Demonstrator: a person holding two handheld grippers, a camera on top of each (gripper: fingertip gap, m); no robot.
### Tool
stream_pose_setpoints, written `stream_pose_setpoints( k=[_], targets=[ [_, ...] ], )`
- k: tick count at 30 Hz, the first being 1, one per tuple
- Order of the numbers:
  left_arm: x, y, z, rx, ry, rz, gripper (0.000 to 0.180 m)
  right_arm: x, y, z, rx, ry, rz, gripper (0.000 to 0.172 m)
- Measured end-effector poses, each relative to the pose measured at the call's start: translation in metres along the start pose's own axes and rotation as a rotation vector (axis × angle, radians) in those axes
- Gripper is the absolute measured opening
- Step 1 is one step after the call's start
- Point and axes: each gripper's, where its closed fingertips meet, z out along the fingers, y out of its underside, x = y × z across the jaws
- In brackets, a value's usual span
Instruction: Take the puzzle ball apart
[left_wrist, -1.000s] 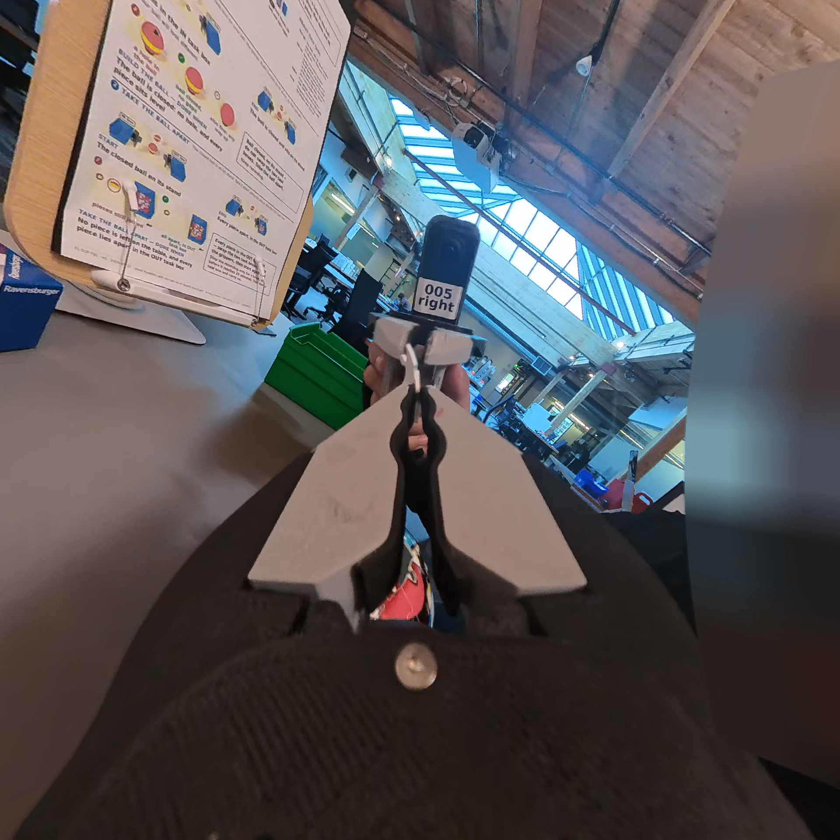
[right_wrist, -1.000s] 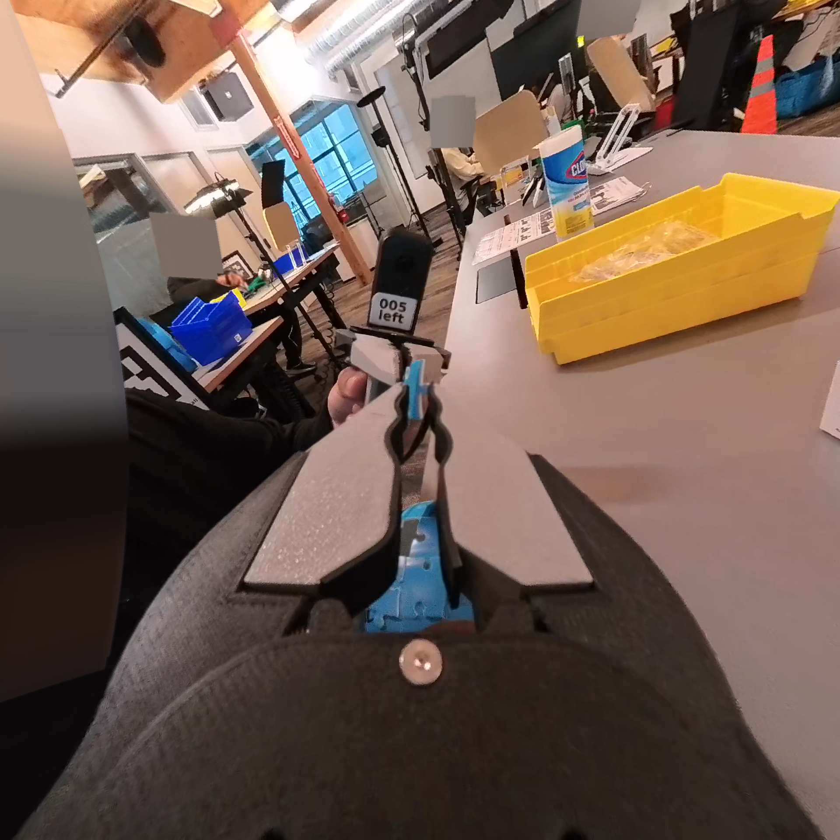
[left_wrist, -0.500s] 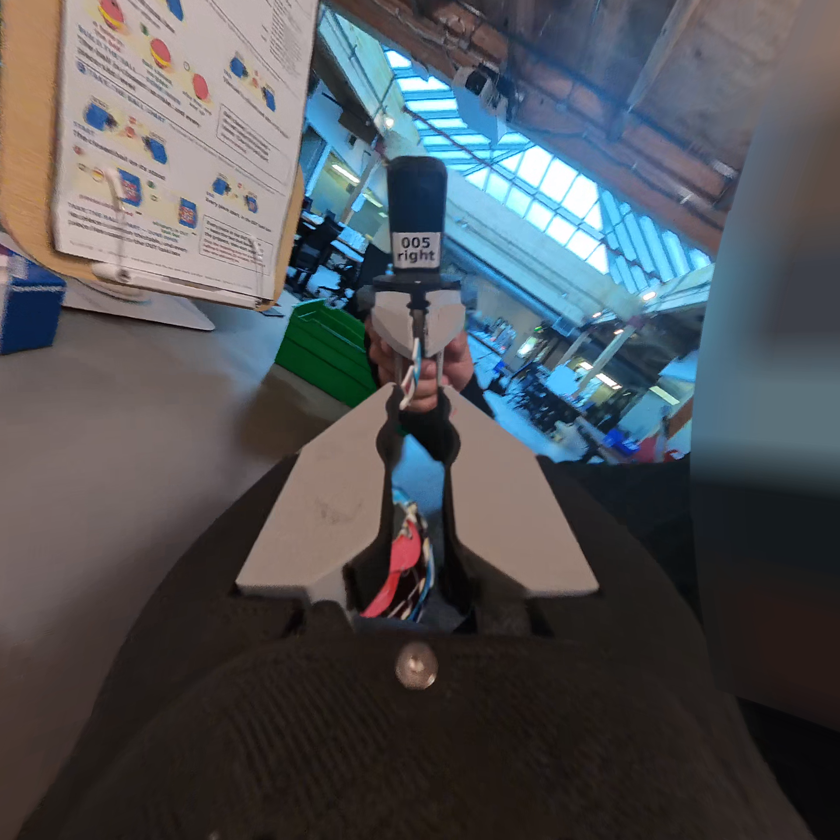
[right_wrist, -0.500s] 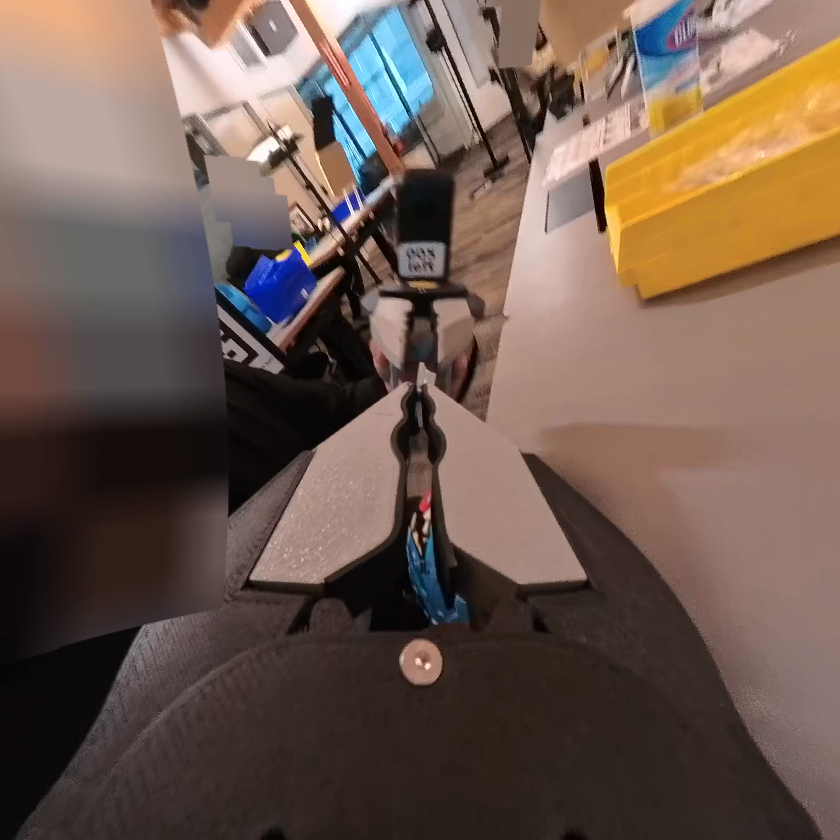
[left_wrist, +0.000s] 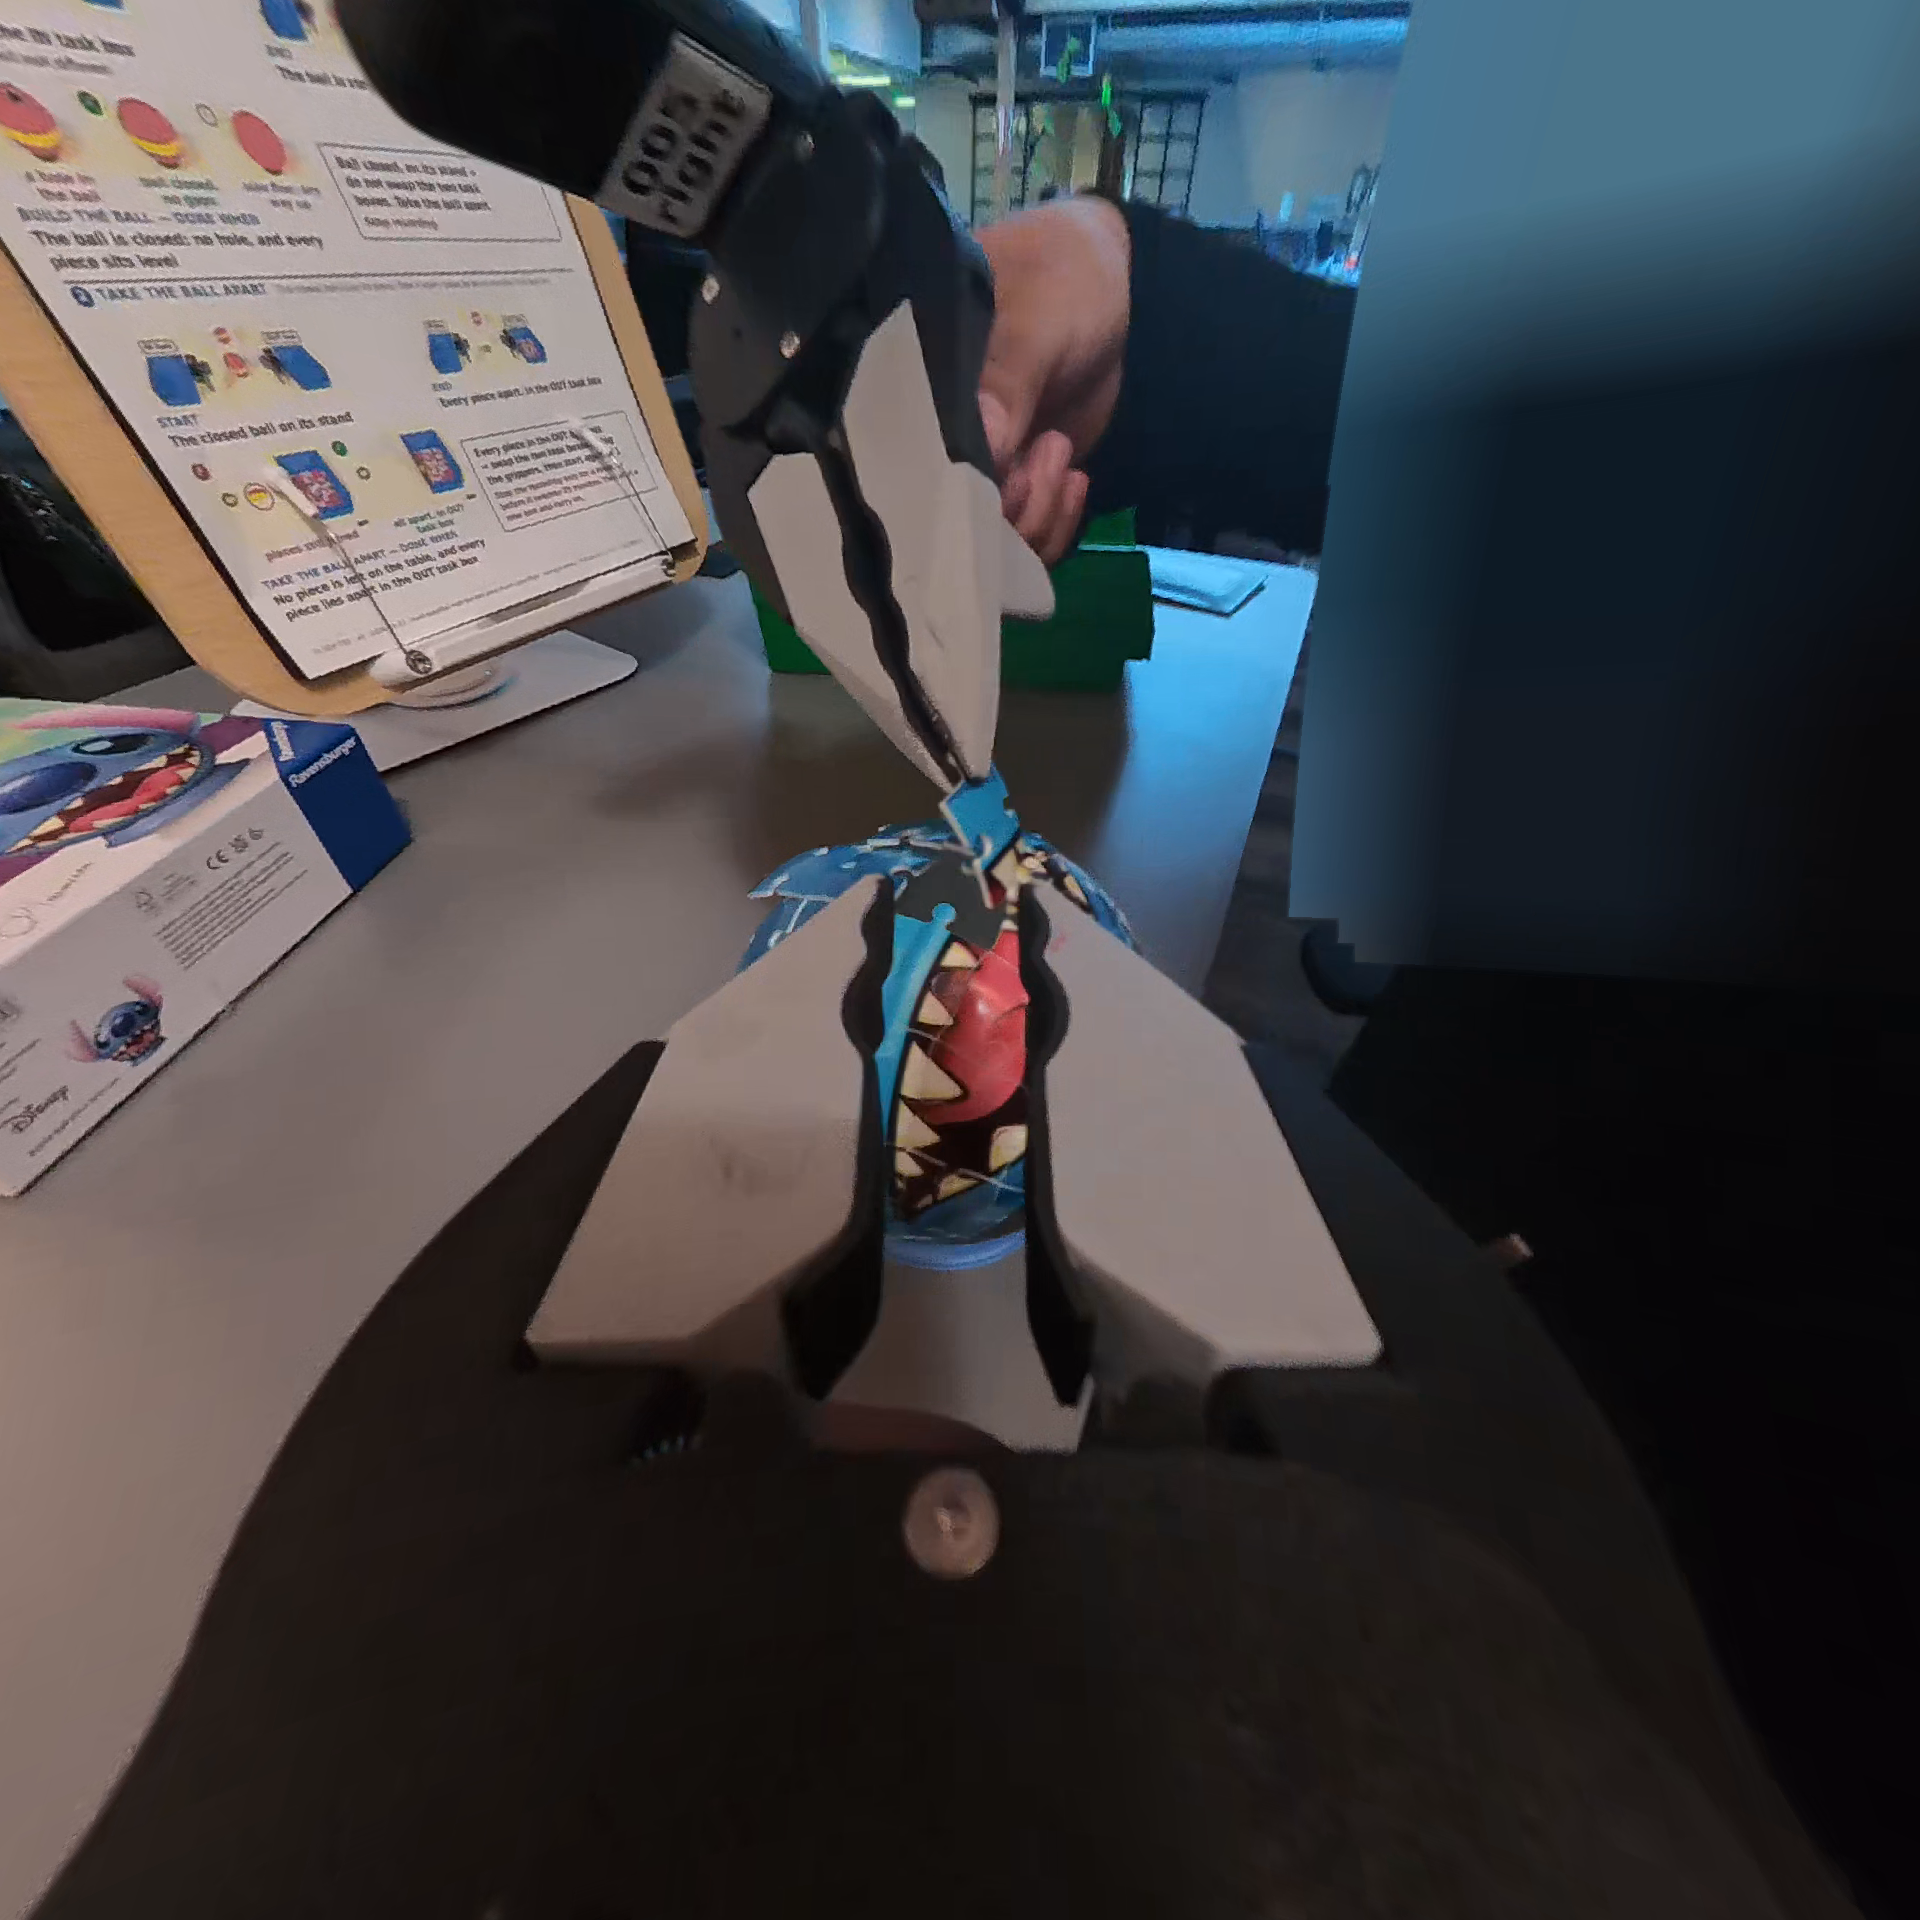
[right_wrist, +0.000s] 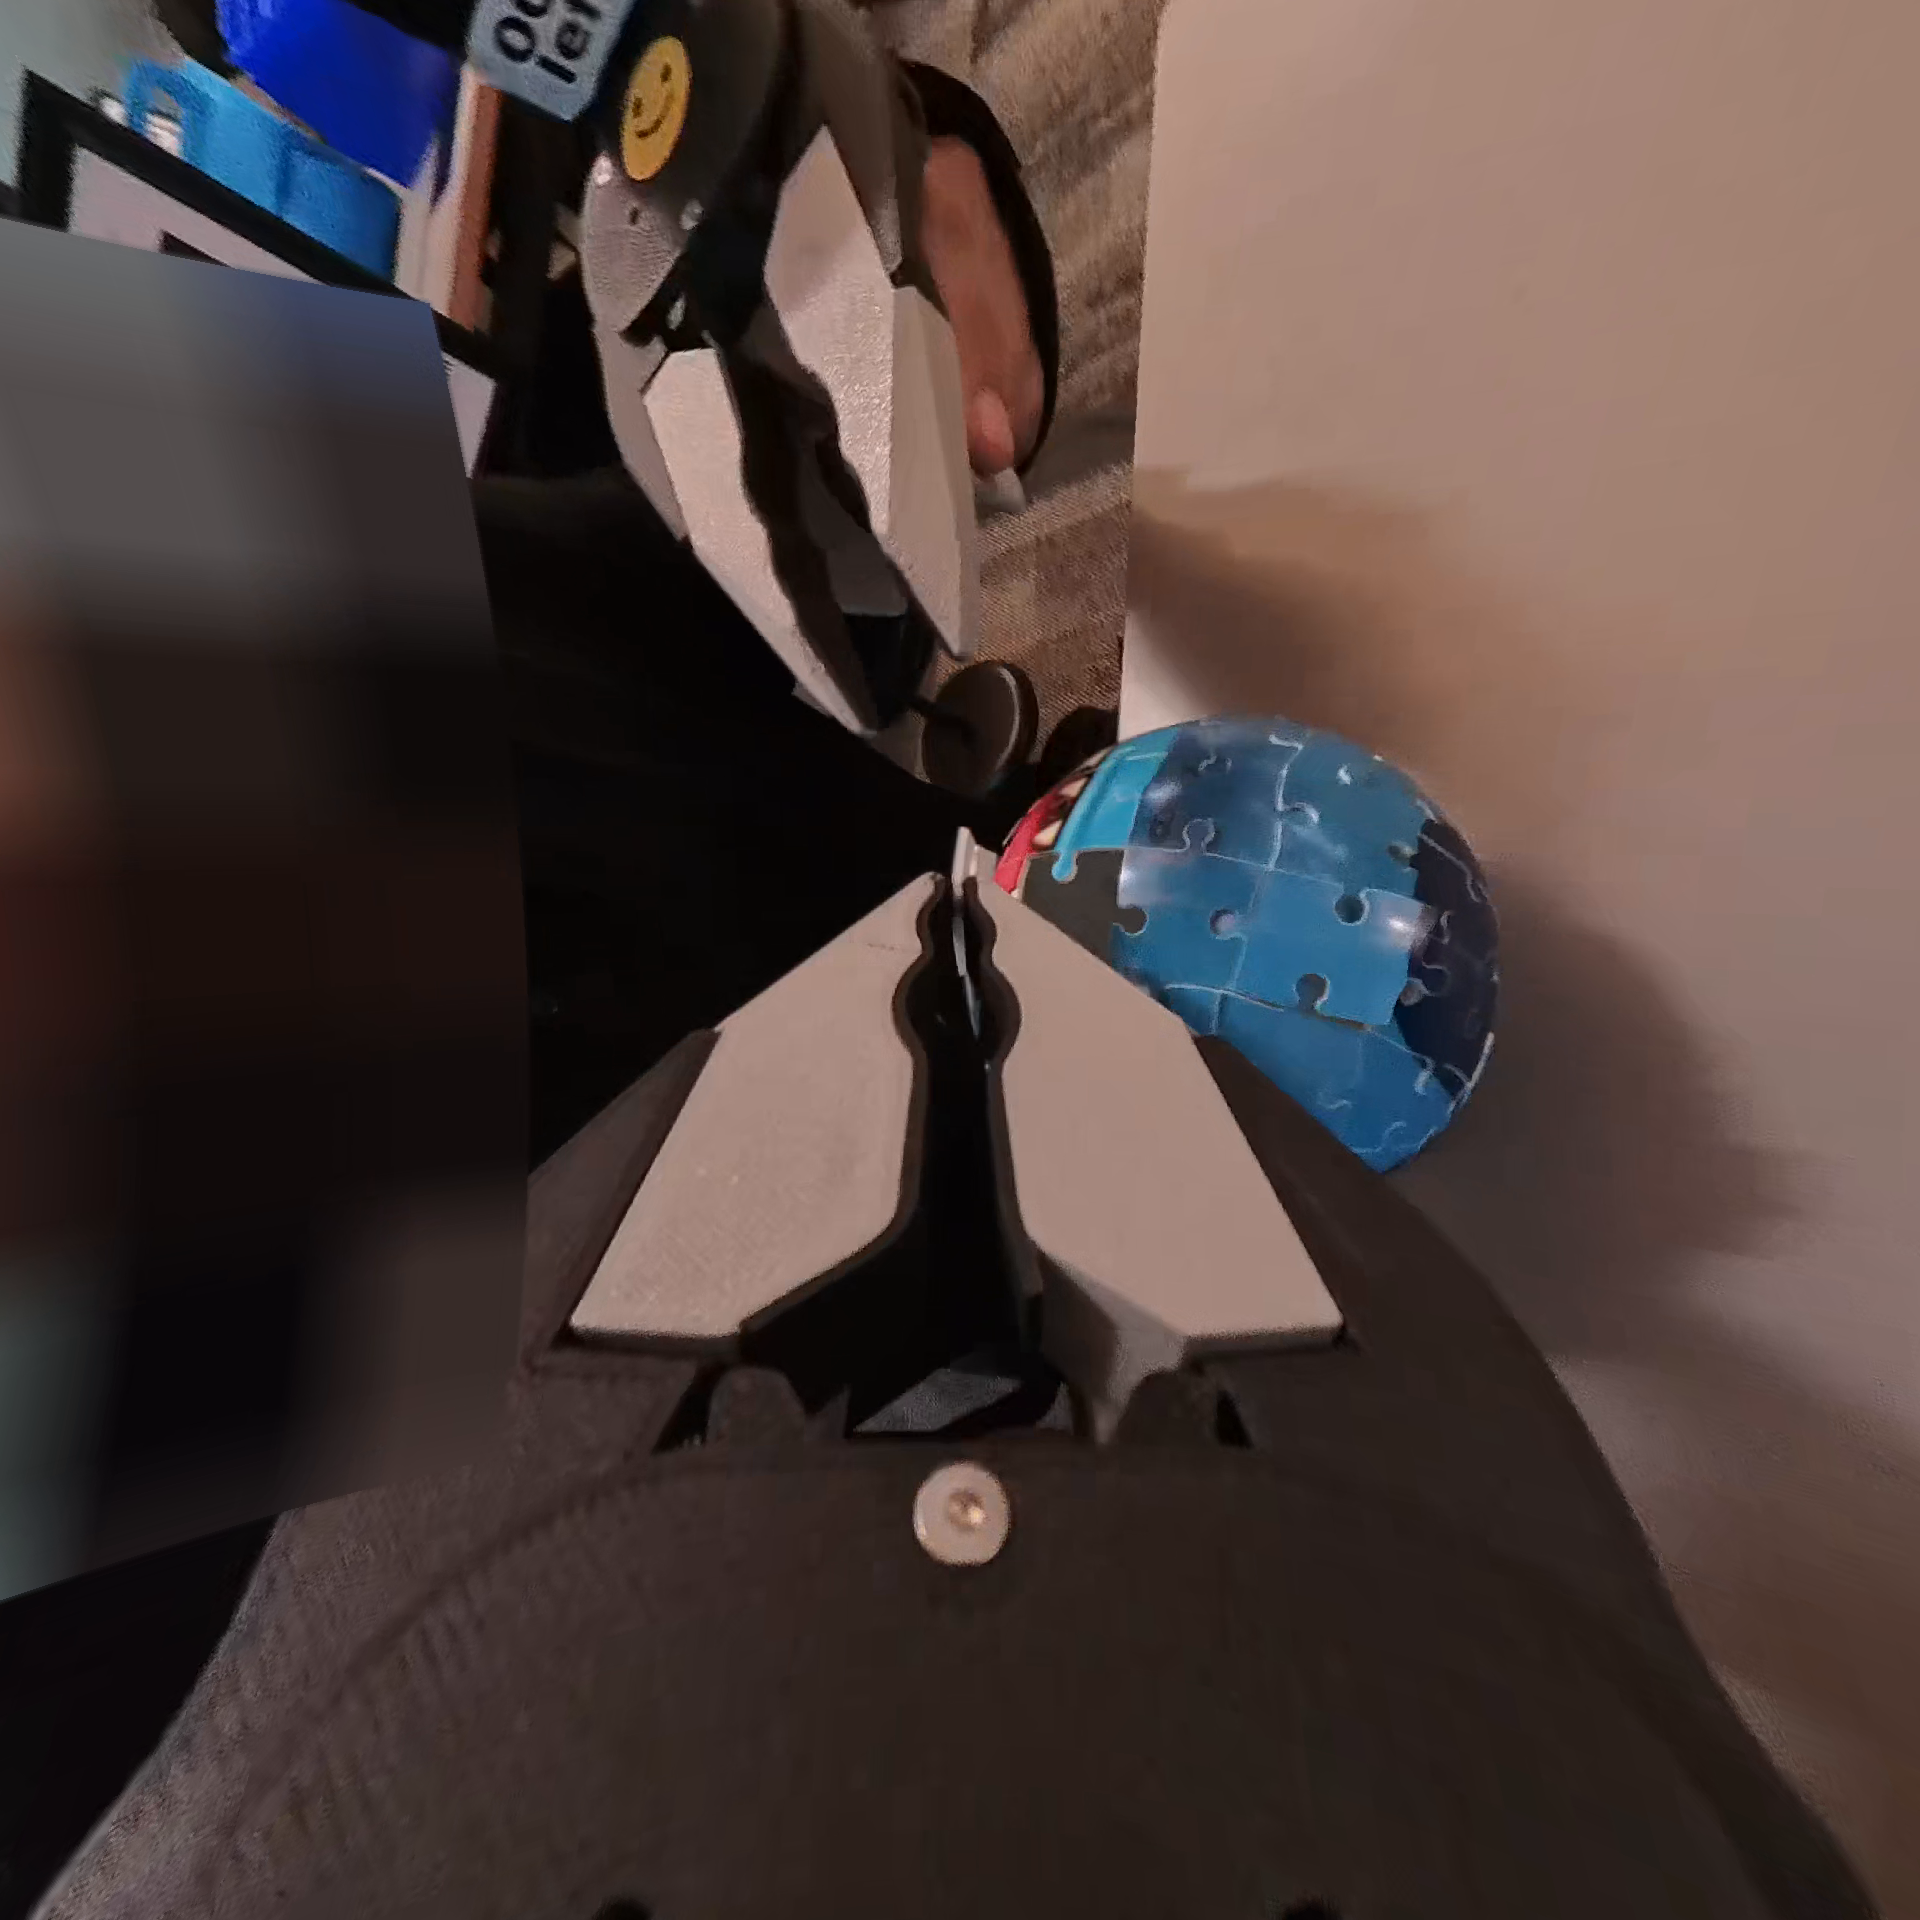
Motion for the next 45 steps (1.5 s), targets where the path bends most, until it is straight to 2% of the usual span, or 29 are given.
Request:
stream_pose_setpoints(
  k=[10,30,45],
  targets=[
    [0.003,0.003,0.017,-0.053,0.015,0.124,0.018,0.002,0.001,0.005,-0.060,0.002,0.030,0.000],
    [-0.003,0.011,0.029,-0.061,-0.009,0.129,0.019,0.013,0.005,0.006,-0.089,0.017,0.021,0.000],
    [-0.001,0.013,0.031,-0.067,-0.001,0.134,0.020,0.024,0.006,0.005,-0.144,0.133,-0.057,0.014]
  ],
)
